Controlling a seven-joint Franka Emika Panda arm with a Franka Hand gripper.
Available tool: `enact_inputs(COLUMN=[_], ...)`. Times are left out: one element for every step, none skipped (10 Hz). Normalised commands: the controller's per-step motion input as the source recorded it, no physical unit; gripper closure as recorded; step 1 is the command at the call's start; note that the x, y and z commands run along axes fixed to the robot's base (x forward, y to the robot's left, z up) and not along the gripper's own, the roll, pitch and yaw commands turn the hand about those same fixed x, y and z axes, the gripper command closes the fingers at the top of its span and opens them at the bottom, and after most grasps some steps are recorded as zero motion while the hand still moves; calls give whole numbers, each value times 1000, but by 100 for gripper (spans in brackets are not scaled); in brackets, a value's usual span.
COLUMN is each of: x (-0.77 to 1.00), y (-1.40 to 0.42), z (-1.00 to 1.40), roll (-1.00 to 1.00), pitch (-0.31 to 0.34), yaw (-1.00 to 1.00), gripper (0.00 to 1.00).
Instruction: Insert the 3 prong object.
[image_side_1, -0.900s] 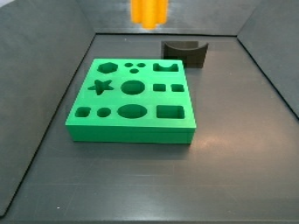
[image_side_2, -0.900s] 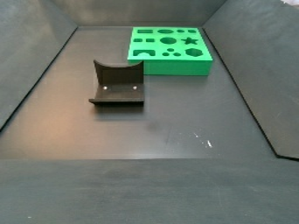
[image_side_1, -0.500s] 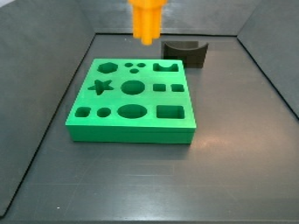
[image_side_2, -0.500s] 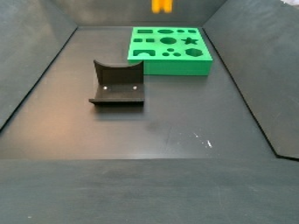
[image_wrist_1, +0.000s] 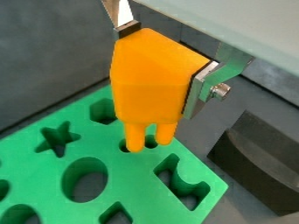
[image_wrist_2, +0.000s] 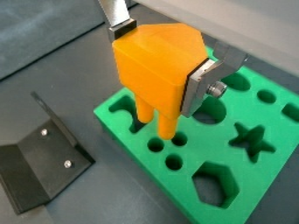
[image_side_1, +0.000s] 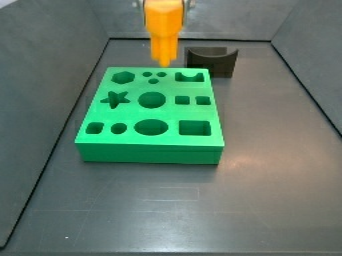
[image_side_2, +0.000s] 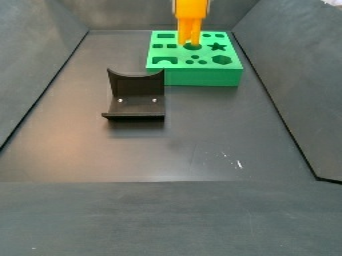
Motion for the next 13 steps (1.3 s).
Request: enact_inputs(x=[0, 11, 40, 0, -97, -63, -91, -134, -129, -157, -189, -206, -151], y=[14, 6, 17, 51, 74, 103, 131, 140, 94, 23, 0, -23, -9], z=[-160, -100, -197, -229, -251, -183, -214, -240, -229, -231, -220, -180, -214], roll=[-123, -59, -4, 31, 51, 0, 0, 19, 0, 0, -51, -93, -149], pitch=[-47, -11, -10, 0, 0, 0, 0, 0, 0, -6, -17, -40, -66], yaw=[0, 0, 40, -71, -249, -231, -246, -286, -240, -191, -137, -71, -66], gripper=[100, 100, 100, 100, 100, 100, 100, 100, 100, 100, 100, 100, 100])
